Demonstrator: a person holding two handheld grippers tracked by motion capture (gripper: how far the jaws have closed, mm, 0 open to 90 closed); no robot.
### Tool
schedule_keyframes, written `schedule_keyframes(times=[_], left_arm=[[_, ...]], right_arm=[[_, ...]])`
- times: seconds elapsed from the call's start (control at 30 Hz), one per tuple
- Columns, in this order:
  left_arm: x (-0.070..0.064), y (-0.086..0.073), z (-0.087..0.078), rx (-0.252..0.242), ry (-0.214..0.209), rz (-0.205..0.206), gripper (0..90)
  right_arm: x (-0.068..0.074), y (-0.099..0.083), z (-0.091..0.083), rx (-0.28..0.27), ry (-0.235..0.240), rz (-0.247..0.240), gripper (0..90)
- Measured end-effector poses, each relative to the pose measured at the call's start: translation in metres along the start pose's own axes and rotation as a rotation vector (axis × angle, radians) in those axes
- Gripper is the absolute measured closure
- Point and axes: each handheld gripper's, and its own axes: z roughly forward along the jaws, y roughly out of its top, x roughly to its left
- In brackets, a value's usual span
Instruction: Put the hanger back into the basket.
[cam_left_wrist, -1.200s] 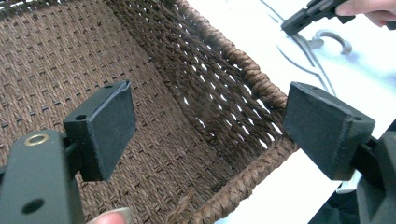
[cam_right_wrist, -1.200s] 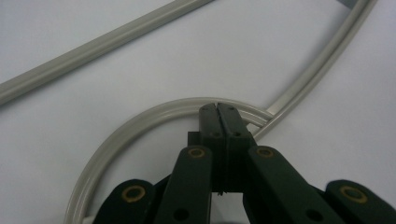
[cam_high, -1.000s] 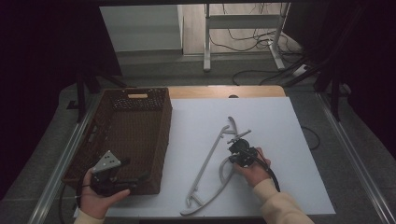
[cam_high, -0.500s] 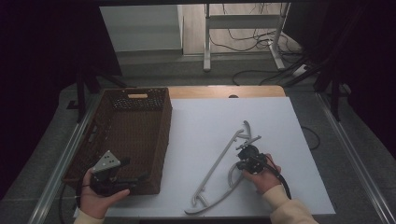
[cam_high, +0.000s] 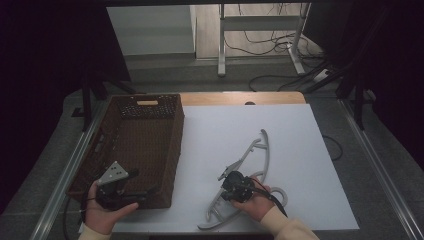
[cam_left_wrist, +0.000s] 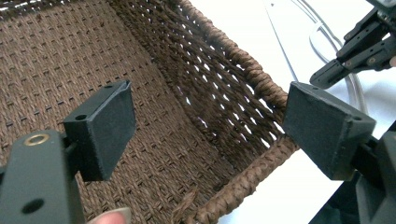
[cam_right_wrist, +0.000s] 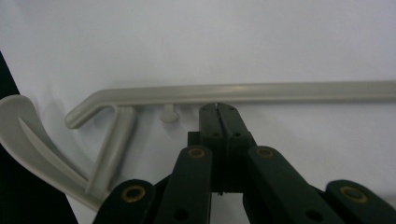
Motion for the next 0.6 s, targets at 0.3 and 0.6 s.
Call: schedule_keyframes(times=[0.3,0.6], left_arm=[[-0.001,0.001,0.001,0.006,-0.003,0.002,17.2],[0.000,0.000,0.000,0.005,-0.001,0.001,17.1]], right_arm=[[0.002,0.013,0.009,-0.019,-0.019,-0.005,89.8],[-0.001,0.033,0.021,-0.044,-0.019,0.003,89.8]])
